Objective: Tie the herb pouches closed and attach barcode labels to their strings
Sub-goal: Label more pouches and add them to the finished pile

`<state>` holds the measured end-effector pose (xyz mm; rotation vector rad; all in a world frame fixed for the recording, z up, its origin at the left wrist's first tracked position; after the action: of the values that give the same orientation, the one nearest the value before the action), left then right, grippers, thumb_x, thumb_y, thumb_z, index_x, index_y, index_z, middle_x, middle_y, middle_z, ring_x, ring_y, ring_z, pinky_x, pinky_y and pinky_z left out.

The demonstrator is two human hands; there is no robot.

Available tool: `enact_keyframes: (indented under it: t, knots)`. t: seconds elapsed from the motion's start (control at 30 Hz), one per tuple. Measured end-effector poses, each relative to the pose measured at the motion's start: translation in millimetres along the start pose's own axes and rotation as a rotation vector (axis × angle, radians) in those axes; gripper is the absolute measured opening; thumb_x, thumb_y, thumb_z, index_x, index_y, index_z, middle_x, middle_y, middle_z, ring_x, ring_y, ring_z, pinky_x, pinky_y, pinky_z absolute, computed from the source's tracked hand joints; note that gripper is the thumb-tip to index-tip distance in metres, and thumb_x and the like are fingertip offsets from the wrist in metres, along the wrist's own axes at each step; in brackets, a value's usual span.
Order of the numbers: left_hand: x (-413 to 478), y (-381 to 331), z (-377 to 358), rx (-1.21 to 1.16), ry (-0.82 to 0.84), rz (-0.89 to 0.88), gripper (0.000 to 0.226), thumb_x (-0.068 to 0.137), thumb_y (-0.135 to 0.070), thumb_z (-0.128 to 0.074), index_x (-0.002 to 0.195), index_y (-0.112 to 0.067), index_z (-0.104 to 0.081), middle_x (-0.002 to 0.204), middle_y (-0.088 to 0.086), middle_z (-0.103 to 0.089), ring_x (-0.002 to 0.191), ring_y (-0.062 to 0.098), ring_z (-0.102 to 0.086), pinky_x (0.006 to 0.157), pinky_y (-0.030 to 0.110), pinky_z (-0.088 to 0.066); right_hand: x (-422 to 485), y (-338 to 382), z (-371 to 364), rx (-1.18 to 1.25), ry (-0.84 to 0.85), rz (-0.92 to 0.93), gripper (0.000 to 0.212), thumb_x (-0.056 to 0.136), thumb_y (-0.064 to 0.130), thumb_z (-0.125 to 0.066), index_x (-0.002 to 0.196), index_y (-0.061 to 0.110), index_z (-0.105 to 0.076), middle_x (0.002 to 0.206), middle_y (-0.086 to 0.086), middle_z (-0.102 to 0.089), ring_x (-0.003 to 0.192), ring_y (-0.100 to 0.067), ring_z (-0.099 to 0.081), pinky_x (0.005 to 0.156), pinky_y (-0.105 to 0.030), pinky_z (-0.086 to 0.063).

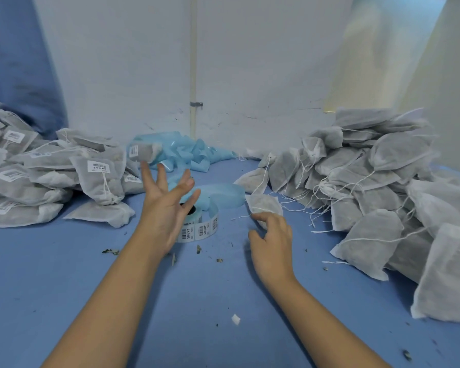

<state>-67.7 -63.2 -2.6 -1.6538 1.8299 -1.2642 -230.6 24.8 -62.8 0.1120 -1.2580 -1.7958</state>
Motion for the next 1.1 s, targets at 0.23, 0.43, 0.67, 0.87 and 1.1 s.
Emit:
enact_keyframes:
  t: [0.23,0.43,0.67,0.87,1.1]
  knots:
    - [-13,25,-21,0.223,0.079,0.128,0.048,0.092,0.002,-0.053,0.130,-0.025,-0.046,0.128,-0.018,-0.053,0.090,0.014,-0.071,0.071,0.021,-0.057,3,-5,-5,-0.421,0.244,-0.074,0.042,0.094,0.024,-0.045,0.135,0.017,-0.046,0.159,0.003,-0.012,0.143,-0.022,-0.005,0.113,-0.038,-0.018]
    - [-24,46,-24,0.464,0.113,0.318,0.024,0.093,0.000,-0.046,0.095,-0.015,-0.065,0.089,-0.003,-0.073,0.064,0.008,-0.069,0.057,0.015,-0.051,3,-4,-4,-0.300,0.134,-0.056,0.026,0.092,0.012,-0.044,0.115,0.003,-0.051,0.133,-0.005,-0.048,0.124,-0.025,-0.029,0.101,-0.033,-0.029]
    - [-32,70,-23,0.635,0.085,0.353,0.019,0.096,-0.006,-0.046,0.104,-0.005,-0.063,0.090,0.009,-0.070,0.057,0.015,-0.061,0.045,0.018,-0.041,-4,8,-1,-0.051,0.021,0.118,0.034,0.090,0.001,-0.049,0.121,0.005,-0.062,0.125,-0.004,-0.060,0.118,-0.019,-0.045,0.090,-0.009,-0.025]
    - [-30,73,-20,0.671,0.066,0.318,0.033,0.095,-0.037,-0.054,0.090,-0.006,-0.066,0.064,0.001,-0.071,0.046,0.014,-0.056,0.042,0.021,-0.037,-9,13,-4,0.110,0.056,0.157,0.032,0.084,-0.002,-0.052,0.106,0.013,-0.069,0.103,0.010,-0.064,0.096,0.000,-0.057,0.084,-0.010,-0.043]
    - [-30,73,-16,0.624,0.053,0.346,0.025,0.095,-0.017,-0.055,0.071,-0.010,-0.057,0.049,-0.002,-0.063,0.037,0.006,-0.049,0.038,0.014,-0.035,-6,9,-4,0.058,0.001,0.186,0.038,0.077,-0.010,-0.057,0.106,0.012,-0.068,0.100,0.008,-0.063,0.094,-0.009,-0.058,0.083,-0.008,-0.041]
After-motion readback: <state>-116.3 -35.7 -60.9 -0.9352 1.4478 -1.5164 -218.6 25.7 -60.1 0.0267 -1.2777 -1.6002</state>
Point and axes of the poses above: each hand's wrist, its own x-axis towards the middle knuckle, its own z-axis out of the back of the hand, y = z × x, the point moved 2 cm from there along x, towards the middle knuckle
